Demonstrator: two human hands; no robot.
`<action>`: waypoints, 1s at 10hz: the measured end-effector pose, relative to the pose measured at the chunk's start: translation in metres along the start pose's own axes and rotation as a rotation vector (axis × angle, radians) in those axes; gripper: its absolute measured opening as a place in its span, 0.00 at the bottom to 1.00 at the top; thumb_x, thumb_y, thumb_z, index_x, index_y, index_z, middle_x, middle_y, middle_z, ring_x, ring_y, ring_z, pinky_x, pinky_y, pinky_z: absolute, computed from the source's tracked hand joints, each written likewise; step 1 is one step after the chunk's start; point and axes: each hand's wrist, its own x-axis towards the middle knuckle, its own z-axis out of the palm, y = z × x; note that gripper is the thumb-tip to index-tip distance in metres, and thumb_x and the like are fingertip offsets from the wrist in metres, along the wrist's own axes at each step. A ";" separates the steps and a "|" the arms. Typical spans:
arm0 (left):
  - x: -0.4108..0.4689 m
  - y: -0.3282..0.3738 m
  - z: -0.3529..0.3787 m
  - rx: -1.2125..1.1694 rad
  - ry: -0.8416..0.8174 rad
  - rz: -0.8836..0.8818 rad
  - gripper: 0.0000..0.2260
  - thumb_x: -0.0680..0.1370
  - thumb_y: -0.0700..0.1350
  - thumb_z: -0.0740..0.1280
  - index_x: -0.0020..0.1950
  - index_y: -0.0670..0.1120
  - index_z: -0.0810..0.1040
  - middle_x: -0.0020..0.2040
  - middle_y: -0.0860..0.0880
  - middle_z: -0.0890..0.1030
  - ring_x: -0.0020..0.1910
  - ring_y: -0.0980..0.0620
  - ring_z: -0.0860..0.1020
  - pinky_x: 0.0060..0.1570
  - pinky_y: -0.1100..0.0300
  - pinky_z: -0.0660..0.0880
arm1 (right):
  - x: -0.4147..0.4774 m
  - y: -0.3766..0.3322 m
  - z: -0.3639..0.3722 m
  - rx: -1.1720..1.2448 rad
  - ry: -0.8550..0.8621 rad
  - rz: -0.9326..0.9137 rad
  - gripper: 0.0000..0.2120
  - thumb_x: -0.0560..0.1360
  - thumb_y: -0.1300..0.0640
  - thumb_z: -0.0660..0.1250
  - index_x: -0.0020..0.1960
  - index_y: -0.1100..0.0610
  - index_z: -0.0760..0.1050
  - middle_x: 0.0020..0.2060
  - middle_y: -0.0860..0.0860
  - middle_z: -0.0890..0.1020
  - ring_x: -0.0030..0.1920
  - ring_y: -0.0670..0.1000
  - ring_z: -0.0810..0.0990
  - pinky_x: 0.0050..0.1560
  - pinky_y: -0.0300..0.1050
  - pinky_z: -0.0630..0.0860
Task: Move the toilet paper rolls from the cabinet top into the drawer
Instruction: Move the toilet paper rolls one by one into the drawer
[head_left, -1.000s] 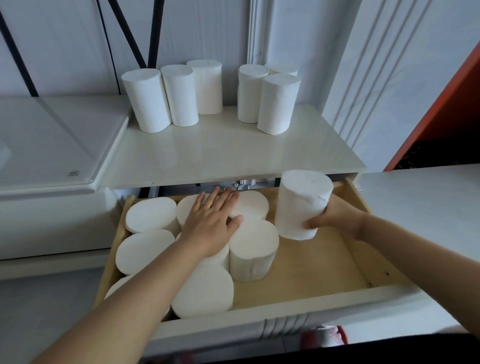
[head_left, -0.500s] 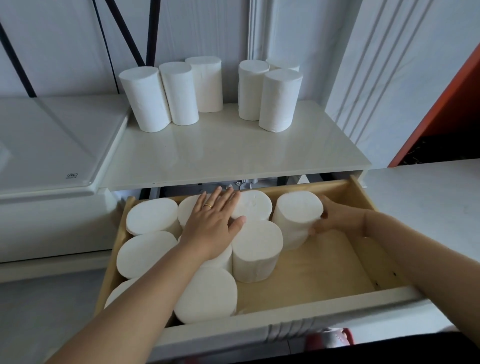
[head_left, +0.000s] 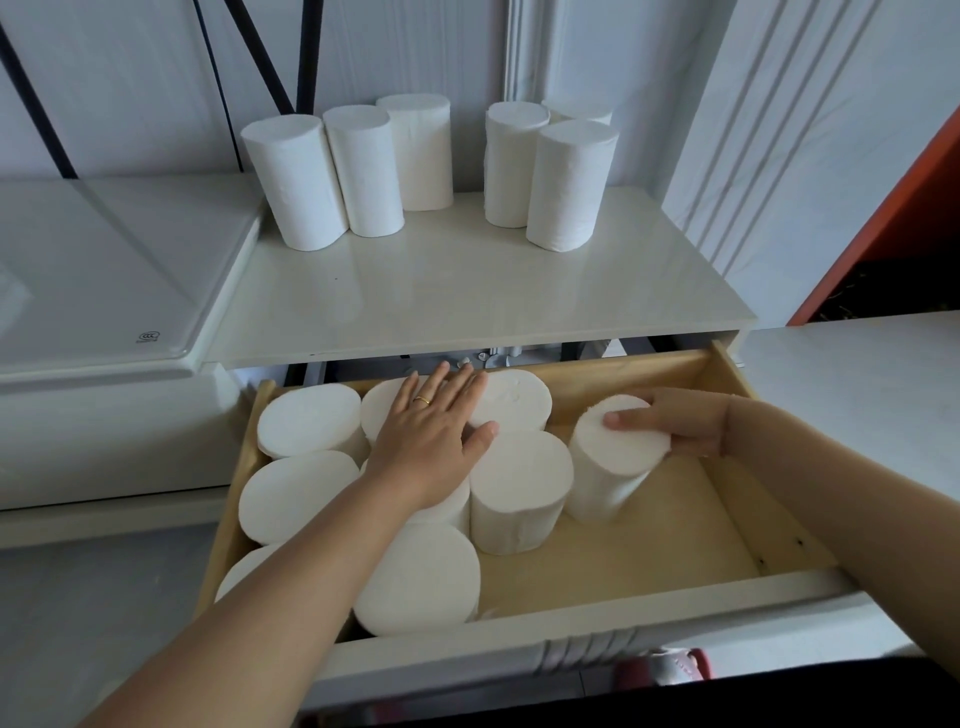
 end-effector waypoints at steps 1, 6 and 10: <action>0.000 0.000 0.000 -0.003 -0.005 0.001 0.27 0.80 0.61 0.45 0.77 0.53 0.45 0.78 0.54 0.47 0.76 0.54 0.42 0.73 0.54 0.36 | -0.014 -0.001 0.003 -0.057 -0.109 0.074 0.22 0.69 0.49 0.72 0.61 0.53 0.76 0.52 0.53 0.85 0.52 0.52 0.83 0.58 0.56 0.79; -0.001 0.001 -0.001 0.015 -0.017 0.011 0.29 0.79 0.62 0.42 0.77 0.53 0.44 0.78 0.54 0.45 0.76 0.55 0.40 0.73 0.53 0.35 | -0.054 0.010 0.065 -0.092 -0.360 0.314 0.38 0.62 0.42 0.78 0.65 0.57 0.72 0.59 0.56 0.80 0.57 0.54 0.79 0.61 0.51 0.77; -0.001 0.000 0.002 0.003 0.005 0.008 0.29 0.79 0.62 0.43 0.77 0.53 0.44 0.78 0.54 0.46 0.76 0.55 0.42 0.72 0.54 0.35 | -0.051 0.005 0.115 -0.087 -0.310 0.345 0.30 0.73 0.46 0.67 0.66 0.66 0.72 0.53 0.56 0.80 0.46 0.48 0.78 0.52 0.38 0.77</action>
